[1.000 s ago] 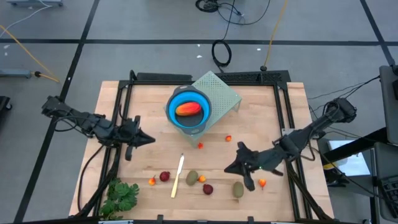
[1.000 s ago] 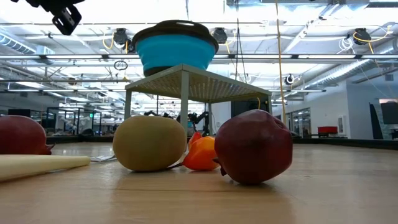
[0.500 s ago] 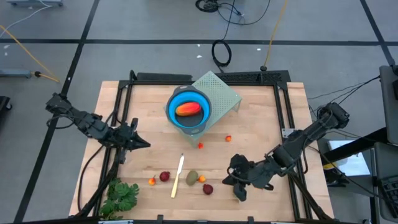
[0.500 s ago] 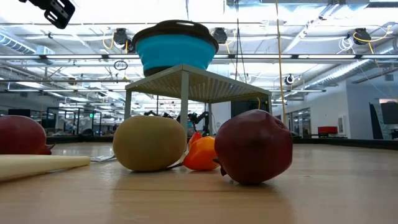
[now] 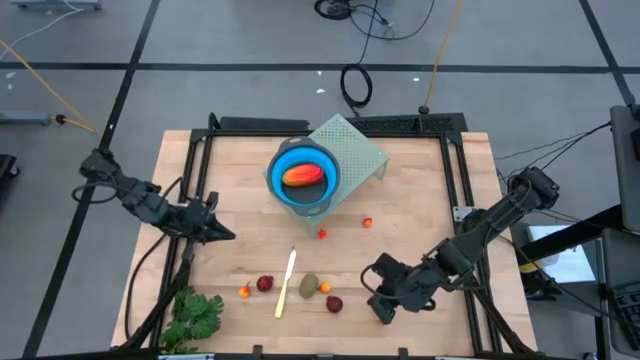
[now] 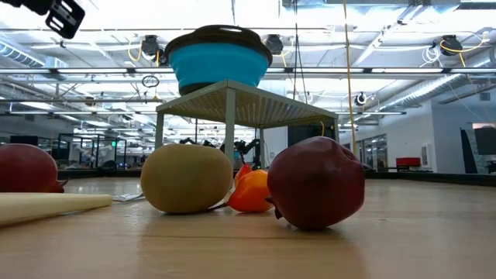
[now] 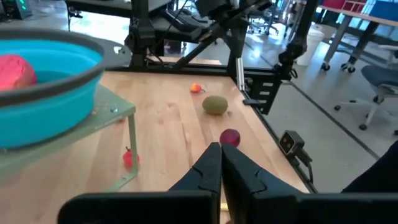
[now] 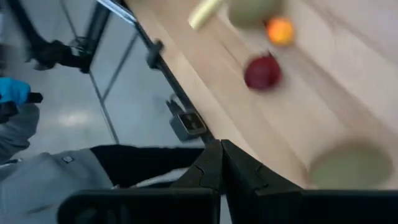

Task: Pick & Place Fruit
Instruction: Put the kiwi into the blue strainer bowl

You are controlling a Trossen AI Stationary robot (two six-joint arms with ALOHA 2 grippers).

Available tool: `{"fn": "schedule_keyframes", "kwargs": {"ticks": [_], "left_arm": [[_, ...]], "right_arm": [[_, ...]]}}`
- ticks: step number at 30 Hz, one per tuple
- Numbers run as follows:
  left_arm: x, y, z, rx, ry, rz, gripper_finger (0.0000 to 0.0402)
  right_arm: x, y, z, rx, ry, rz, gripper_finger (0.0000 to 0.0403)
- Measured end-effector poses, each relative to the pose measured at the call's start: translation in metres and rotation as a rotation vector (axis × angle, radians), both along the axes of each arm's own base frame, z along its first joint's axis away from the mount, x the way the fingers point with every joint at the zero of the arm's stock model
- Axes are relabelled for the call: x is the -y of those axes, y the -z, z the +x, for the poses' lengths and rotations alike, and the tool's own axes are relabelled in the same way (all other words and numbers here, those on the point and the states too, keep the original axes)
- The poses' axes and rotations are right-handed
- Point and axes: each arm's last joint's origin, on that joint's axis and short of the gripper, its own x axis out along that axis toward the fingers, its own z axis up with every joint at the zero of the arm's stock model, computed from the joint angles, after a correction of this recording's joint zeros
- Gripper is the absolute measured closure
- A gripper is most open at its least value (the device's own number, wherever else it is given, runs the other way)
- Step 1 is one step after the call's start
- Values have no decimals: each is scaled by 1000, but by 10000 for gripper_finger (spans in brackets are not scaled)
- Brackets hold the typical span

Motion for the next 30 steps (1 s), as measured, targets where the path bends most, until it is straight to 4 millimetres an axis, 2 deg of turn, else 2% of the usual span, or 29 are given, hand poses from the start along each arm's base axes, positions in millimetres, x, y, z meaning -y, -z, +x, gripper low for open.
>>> {"fn": "schedule_keyframes", "kwargs": {"ticks": [5, 8, 13, 19, 23, 30], "left_arm": [[-1, 13, -2, -12, -12, -42, 393], [-1, 17, -1, 20, -11, -61, 399], [-1, 20, -1, 25, -8, -51, 388], [-1, 19, -2, 28, -6, -46, 400], [-1, 20, -2, 27, -5, -45, 389], [-1, 20, -2, 31, -1, -29, 390]], "right_arm": [[2, 6, -6, -162, 57, 95, 403], [3, 9, -11, -282, 115, 153, 403], [5, 14, -19, -496, 227, 257, 403], [4, 14, -19, -532, 262, 308, 403], [4, 14, -19, -530, 261, 311, 402], [5, 14, -18, -499, 252, 285, 378]]}}
